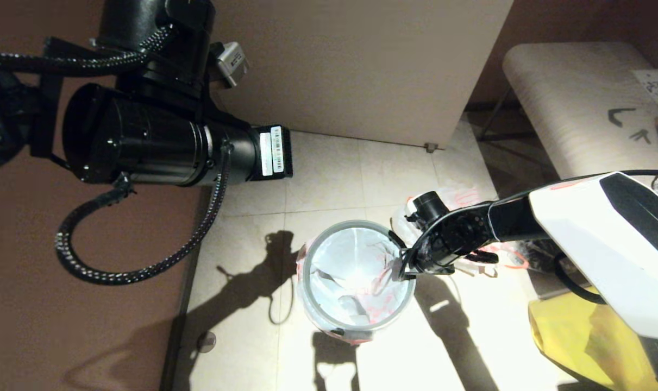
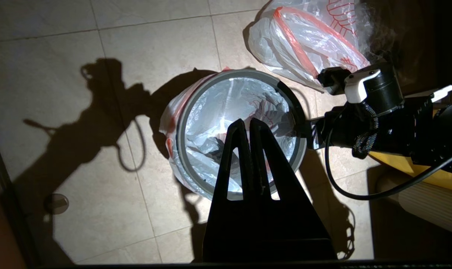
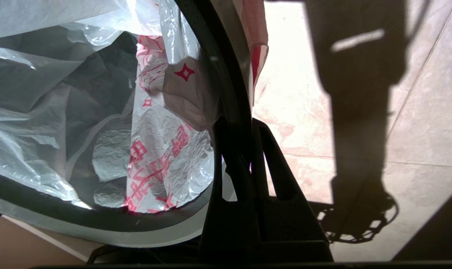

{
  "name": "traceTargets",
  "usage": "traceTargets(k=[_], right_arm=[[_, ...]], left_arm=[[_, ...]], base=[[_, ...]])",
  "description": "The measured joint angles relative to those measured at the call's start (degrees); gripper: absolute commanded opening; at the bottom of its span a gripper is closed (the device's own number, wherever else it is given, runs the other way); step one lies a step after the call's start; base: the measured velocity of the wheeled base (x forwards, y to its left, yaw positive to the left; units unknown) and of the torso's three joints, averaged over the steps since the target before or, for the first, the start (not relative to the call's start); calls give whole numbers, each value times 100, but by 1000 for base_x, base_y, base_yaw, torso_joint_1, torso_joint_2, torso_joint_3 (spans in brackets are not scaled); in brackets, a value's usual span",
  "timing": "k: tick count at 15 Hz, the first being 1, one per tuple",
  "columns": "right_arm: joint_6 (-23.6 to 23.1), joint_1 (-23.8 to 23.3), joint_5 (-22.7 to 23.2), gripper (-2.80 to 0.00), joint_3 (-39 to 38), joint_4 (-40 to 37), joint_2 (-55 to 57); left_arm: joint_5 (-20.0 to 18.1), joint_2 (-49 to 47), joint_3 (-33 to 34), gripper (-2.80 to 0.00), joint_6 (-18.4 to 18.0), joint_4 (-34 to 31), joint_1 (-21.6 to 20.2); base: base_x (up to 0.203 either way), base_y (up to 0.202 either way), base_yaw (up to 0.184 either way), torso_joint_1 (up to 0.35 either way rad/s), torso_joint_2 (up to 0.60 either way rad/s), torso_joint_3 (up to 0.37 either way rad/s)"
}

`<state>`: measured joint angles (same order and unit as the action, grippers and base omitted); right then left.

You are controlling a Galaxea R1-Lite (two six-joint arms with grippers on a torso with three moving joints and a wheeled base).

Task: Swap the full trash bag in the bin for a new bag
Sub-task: Place the trash can ring on the trash can

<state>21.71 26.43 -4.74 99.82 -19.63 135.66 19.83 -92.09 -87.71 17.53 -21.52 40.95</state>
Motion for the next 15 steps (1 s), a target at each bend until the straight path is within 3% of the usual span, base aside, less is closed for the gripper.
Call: traceTargets(k=[5,15], right_arm=[[-88,108,-63,-280,227,37,164],[-300,348,-668,-280,492,117,419]], left_arm=[[-5,-9,0,-280,2,2,6],[-2,-11,4,-280,-4,-8,1]], base=[[0,0,0,0,0,0],[0,0,0,0,0,0]])
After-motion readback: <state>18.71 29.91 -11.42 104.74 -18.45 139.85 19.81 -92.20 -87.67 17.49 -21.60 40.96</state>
